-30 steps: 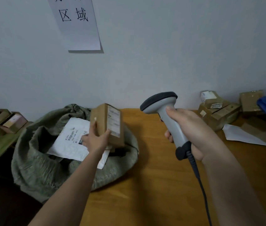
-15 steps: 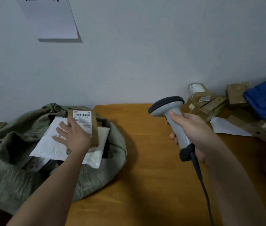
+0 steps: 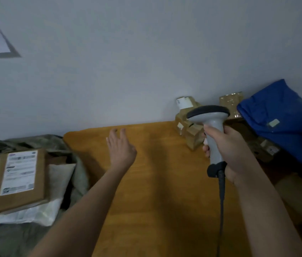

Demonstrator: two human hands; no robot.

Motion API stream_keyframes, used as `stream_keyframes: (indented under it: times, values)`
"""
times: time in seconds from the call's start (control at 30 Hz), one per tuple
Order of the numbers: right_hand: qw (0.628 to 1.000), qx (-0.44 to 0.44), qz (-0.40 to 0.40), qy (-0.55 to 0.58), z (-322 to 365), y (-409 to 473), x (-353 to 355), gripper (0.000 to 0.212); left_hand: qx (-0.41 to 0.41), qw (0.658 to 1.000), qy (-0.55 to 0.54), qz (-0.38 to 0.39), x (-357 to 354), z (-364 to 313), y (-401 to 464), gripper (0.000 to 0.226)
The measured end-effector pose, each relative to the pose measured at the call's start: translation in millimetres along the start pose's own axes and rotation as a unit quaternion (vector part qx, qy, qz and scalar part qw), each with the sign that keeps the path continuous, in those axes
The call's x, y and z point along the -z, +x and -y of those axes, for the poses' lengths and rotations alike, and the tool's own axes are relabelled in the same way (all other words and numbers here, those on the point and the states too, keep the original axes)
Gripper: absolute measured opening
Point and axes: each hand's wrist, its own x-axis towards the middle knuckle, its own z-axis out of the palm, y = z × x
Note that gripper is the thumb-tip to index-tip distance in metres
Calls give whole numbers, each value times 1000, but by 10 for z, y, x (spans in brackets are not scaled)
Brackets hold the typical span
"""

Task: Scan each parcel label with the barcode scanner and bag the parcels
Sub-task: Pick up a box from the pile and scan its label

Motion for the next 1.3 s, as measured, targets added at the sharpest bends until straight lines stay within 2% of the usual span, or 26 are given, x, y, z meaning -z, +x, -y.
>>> stream_keyframes:
  times: [0.17, 0.27, 0.37, 0.5, 0.6, 0.73, 0.83, 0.9, 0.97, 1.03, 1.1, 1.2, 1.3]
  values:
    - [998, -7, -28, 50, -2, 720, 608, 30, -109, 986, -96, 80, -810, -1146, 251, 67]
    - [997, -22, -49, 47, -87, 1068, 893, 30, -89, 980, -155, 82, -1116, -1712, 475, 71]
    - [996, -47, -69, 33, -254, 1321, 1077, 31, -62, 989, -118, 66, -1311, -2120, 794, 74]
    - [993, -79, -70, 50, -443, 1526, 1197, 33, -26, 994, -35, 104, -1531, -2346, 1104, 74]
    - [992, -89, -72, 47, -509, 1603, 1253, 36, -16, 995, -12, 101, -1649, -2341, 1203, 66]
    - [991, -93, -76, 52, -512, 1586, 1313, 36, 13, 993, -85, 81, -1635, -2375, 1143, 48]
    - [991, -82, -76, 68, -461, 1461, 1326, 32, 52, 972, -221, 65, -1494, -2303, 1024, 46]
    - [991, -74, -79, 80, -428, 1335, 1310, 31, 77, 931, -352, 60, -1339, -2204, 882, 41]
    - [990, -73, -86, 89, -406, 1191, 1258, 31, 127, 873, -461, 92, -1139, -2092, 663, 27]
    - [989, -73, -90, 94, -410, 1038, 1168, 31, 206, 792, -553, 159, -941, -1951, 444, 22]
    - [989, -69, -86, 100, -428, 853, 1045, 31, 255, 696, -628, 235, -722, -1788, 211, 27]
    - [989, -45, -87, 113, -477, 517, 824, 33, 280, 579, -697, 316, -380, -1521, -117, 37]
    - [984, -17, -107, 139, -522, 151, 581, 43, 293, 499, -724, 376, -50, -1266, -419, 36]
